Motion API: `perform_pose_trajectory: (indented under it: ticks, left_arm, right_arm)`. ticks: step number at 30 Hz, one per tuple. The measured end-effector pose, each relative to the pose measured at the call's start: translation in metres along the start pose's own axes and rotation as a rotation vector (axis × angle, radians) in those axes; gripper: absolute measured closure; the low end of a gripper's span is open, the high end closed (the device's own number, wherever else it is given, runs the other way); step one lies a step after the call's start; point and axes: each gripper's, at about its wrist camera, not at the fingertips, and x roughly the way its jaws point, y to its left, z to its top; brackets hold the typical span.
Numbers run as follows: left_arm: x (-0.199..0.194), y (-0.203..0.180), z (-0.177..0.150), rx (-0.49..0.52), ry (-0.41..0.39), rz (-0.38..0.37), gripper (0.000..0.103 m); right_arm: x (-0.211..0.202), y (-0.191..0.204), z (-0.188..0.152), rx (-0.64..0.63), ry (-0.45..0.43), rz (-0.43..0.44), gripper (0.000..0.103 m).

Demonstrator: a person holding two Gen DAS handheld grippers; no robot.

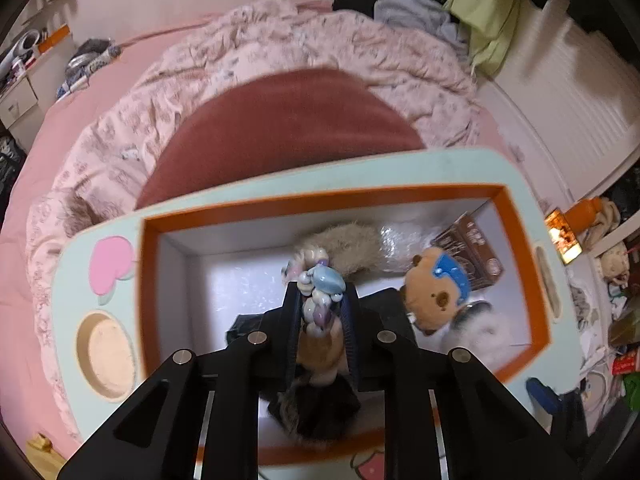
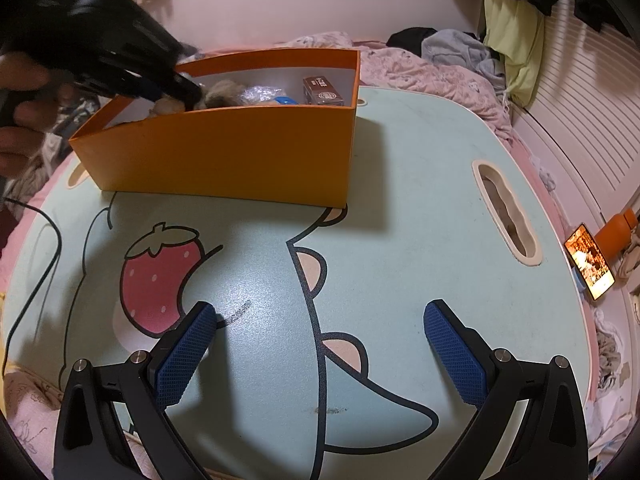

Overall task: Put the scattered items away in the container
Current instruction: 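Reach into the orange box and grasp the beaded bracelet with left gripper, then carry the bracelet out and set it on the table, open left gripper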

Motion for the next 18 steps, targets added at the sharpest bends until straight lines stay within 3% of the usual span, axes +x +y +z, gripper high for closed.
perform_pose_trajectory:
  ticks: [8, 13, 18]
  left_arm:
    - [-0.069, 0.002, -0.006, 0.007, -0.154, -0.108, 0.083]
    - [-0.104, -0.012, -0.045, 0.049, -0.224, -0.230, 0.083]
    - [-0.092, -0.022, -0.095, 0.058, -0.206, -0.303, 0.083]
  right_arm:
    - [0.001, 0.000, 0.001, -0.002, -0.001, 0.002, 0.000]
    - [0.001, 0.000, 0.000, -0.004, -0.001, 0.003, 0.000]
    - [0.001, 0.000, 0.000, -0.005, -0.001, 0.004, 0.000]
